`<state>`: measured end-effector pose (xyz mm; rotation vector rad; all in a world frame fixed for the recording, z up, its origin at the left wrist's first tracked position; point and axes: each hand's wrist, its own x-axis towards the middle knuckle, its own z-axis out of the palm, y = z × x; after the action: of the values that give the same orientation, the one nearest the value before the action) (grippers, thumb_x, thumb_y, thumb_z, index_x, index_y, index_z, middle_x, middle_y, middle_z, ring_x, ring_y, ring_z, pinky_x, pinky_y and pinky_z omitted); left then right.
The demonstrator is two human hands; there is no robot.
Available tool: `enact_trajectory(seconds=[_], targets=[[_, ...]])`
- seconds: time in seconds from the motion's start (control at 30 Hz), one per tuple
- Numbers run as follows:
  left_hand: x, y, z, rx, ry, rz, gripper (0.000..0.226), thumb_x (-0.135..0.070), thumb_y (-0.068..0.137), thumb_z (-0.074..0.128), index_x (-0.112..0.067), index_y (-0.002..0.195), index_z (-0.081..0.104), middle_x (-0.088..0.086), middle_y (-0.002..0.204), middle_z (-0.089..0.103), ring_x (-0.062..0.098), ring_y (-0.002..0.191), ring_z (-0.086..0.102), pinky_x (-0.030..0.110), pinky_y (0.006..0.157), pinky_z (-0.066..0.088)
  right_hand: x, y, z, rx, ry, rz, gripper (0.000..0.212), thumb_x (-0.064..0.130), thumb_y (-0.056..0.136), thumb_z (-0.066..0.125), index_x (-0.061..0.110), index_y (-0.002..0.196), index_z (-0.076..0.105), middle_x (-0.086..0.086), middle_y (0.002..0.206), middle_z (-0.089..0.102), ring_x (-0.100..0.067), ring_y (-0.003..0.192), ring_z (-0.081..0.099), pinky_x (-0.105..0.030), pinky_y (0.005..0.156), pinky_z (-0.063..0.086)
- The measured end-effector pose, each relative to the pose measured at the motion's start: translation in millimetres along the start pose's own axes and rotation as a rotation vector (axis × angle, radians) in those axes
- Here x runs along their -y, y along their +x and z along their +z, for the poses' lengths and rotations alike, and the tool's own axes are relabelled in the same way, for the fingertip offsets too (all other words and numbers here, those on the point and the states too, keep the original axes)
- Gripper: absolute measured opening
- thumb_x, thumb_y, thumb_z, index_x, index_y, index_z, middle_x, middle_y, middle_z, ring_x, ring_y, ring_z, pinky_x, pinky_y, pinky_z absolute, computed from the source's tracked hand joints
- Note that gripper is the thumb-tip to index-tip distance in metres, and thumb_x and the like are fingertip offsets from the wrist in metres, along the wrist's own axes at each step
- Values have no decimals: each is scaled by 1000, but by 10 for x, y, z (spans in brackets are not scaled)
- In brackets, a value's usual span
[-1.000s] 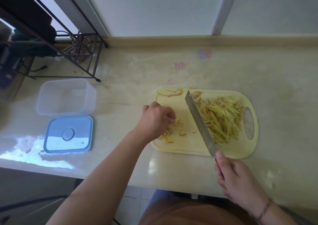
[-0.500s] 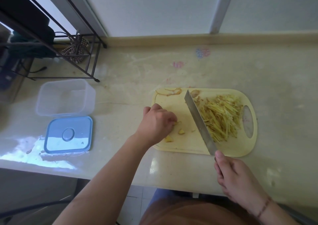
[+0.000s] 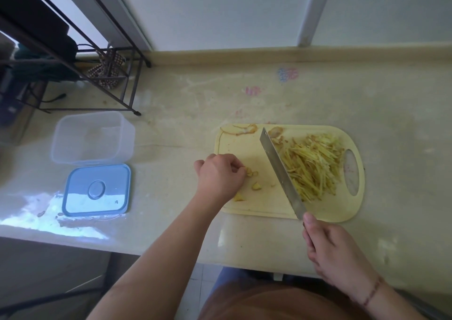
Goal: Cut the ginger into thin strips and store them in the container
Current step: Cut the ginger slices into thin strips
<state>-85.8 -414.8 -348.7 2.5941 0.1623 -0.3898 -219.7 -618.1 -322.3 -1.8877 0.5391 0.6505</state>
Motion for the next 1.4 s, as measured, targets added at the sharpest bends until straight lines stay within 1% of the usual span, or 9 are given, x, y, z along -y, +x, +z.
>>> enact_trajectory(seconds=[0.33, 0.43, 0.57, 0.77, 0.9, 1.07, 1.2, 1.27, 1.4], targets=[[38, -22, 76, -62, 81, 117, 23, -41, 92, 63, -25, 77, 71, -14, 60, 53, 12, 92, 48, 33, 85, 19, -15, 23, -19, 4, -24, -7, 84, 100, 61, 28, 17, 60, 40, 2, 47, 40, -11, 37, 34, -22, 41, 31], [93, -39, 70, -94, 82, 294, 13, -37, 87, 65, -26, 85, 72, -16, 62, 50, 14, 85, 51, 33, 80, 20, -21, 28, -23, 2, -25, -5, 86, 102, 58, 28, 17, 61, 40, 2, 47, 40, -11, 38, 35, -22, 39, 31], [162, -40, 112, -74, 220, 469, 22, -36, 74, 70, -25, 92, 74, -12, 73, 63, 21, 77, 57, 35, 77, 23, -11, 30, -27, 2, -11, 1, 88, 103, 55, 30, 17, 62, 40, 1, 48, 39, -12, 38, 34, -21, 39, 30], [98, -16, 144, -33, 215, 454, 10, -26, 73, 74, -21, 81, 70, -10, 67, 63, 22, 77, 58, 36, 76, 22, -2, 29, -32, 13, 10, 11, 89, 104, 53, 31, 16, 62, 41, 1, 48, 39, -14, 39, 33, -21, 39, 29], [32, 13, 95, -17, 168, 367, 15, -35, 83, 69, -23, 91, 70, -14, 75, 62, 14, 89, 53, 33, 82, 20, -9, 32, -29, 9, 2, 5, 88, 103, 55, 30, 17, 61, 42, 2, 47, 40, -12, 37, 35, -21, 38, 30], [-20, 30, 110, -5, 167, 359, 16, -34, 85, 66, -24, 96, 71, -15, 75, 57, 16, 94, 54, 32, 80, 17, -29, 20, -21, 7, -8, 5, 85, 102, 58, 31, 17, 60, 41, 2, 46, 39, -12, 38, 35, -21, 38, 29], [100, 2, 7, -7, 34, 435, 24, -34, 88, 65, -23, 109, 71, -15, 83, 59, 16, 92, 56, 39, 90, 35, -17, 9, -21, 12, 9, 13, 74, 89, 74, 31, 18, 60, 42, 2, 47, 39, -12, 38, 34, -21, 38, 29], [304, 15, -98, -83, -70, 436, 21, -25, 88, 63, -21, 107, 72, -13, 88, 65, 16, 86, 59, 43, 86, 46, -8, 14, -23, 19, 17, 14, 68, 81, 79, 32, 15, 62, 42, 1, 47, 39, -12, 37, 34, -20, 39, 29], [669, -43, -210, 7, -47, 490, 24, -30, 84, 62, -24, 104, 74, -12, 94, 67, 17, 85, 59, 42, 79, 49, -1, 21, -10, 12, 9, 5, 77, 94, 69, 31, 19, 59, 40, 1, 47, 38, -13, 38, 33, -21, 37, 29]])
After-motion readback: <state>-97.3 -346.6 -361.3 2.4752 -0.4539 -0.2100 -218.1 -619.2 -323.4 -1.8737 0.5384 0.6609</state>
